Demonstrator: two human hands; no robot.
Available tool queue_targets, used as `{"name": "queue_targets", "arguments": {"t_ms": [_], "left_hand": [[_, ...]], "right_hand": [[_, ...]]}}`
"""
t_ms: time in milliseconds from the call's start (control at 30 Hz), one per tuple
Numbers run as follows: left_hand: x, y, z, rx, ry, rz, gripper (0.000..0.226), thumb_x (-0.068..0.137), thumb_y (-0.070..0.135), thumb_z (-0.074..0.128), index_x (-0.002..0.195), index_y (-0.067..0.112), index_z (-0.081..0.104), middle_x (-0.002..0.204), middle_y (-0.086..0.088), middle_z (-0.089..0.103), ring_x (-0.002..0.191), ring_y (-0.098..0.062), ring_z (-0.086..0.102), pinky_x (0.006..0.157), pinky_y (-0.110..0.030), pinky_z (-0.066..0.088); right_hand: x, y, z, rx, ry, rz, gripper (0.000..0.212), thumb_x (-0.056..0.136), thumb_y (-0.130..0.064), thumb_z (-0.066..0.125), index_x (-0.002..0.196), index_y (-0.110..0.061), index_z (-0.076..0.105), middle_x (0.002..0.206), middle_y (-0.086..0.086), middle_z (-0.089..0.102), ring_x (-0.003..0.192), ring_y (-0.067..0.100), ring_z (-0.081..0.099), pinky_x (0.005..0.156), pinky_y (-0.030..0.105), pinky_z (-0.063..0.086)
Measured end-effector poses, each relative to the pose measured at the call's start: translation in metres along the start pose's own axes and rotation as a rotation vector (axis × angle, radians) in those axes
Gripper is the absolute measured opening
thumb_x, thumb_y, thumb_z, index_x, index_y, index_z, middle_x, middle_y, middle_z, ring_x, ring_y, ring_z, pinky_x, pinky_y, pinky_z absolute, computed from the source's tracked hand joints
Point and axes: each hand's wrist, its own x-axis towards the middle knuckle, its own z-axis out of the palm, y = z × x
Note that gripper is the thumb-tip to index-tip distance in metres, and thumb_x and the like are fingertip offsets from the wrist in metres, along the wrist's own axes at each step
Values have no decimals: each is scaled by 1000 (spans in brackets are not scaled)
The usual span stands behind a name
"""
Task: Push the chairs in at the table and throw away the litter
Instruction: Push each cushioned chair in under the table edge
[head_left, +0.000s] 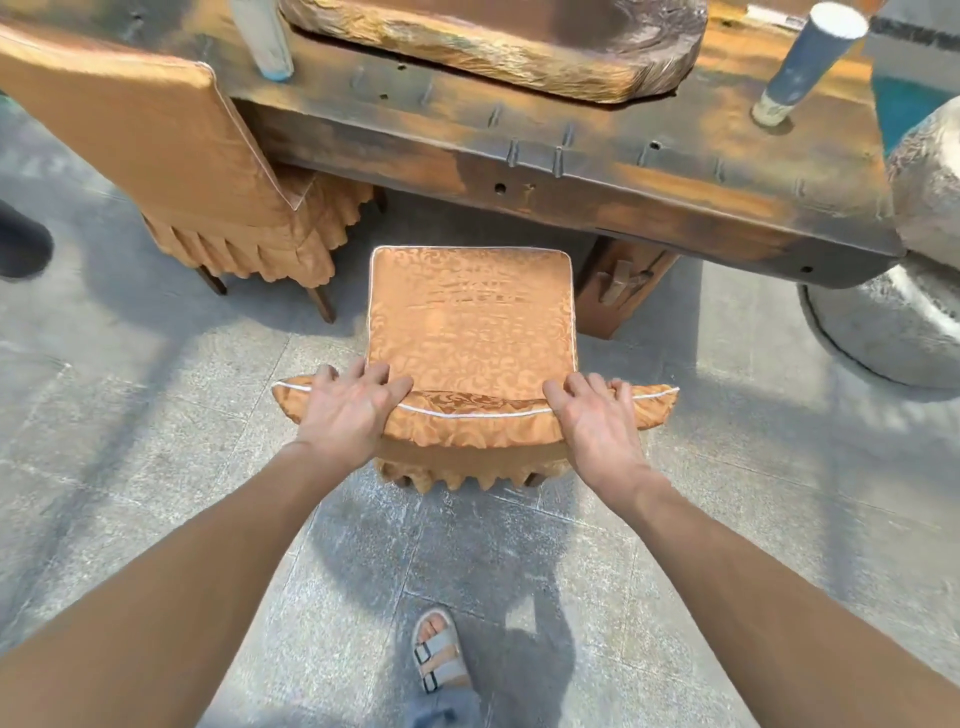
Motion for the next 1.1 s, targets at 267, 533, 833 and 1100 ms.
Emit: {"name": "queue_targets", "arguments": {"t_ms": [267, 533, 833, 1100], "left_hand": [[97, -47, -19, 32, -1, -116, 51, 81, 4, 62, 123, 32, 53, 112, -3, 52, 110, -31, 47, 104, -60, 32], [191, -80, -37, 8, 30, -192, 53, 77, -8, 58, 117, 26, 52, 110, -8, 46, 116, -36, 41, 109, -81, 15], [300, -129, -62, -57, 52, -169, 55, 78, -12, 52, 119, 24, 52, 113, -10, 42, 119, -37, 38, 106, -80, 19], [374, -168, -81, -24, 59, -135, 56, 81, -12, 51, 125, 24, 52, 113, -11, 40, 114, -36, 38, 105, -80, 21]], "right_hand": [[94, -2, -20, -10, 50, 46, 66, 57, 16, 70, 108, -21, 52, 90, -3, 35, 98, 28, 50, 92, 47, 29], [183, 8, -42, -1, 84, 87, 58, 61, 19, 58, 99, -22, 45, 88, 0, 38, 94, 29, 46, 88, 44, 27], [291, 25, -61, 10, 120, 123, 57, 61, 16, 62, 104, -20, 50, 90, 1, 36, 96, 30, 48, 89, 46, 29], [364, 27, -81, 8, 133, 161, 66, 65, 14, 67, 118, -21, 47, 109, 9, 48, 106, 32, 43, 88, 46, 33]]}}
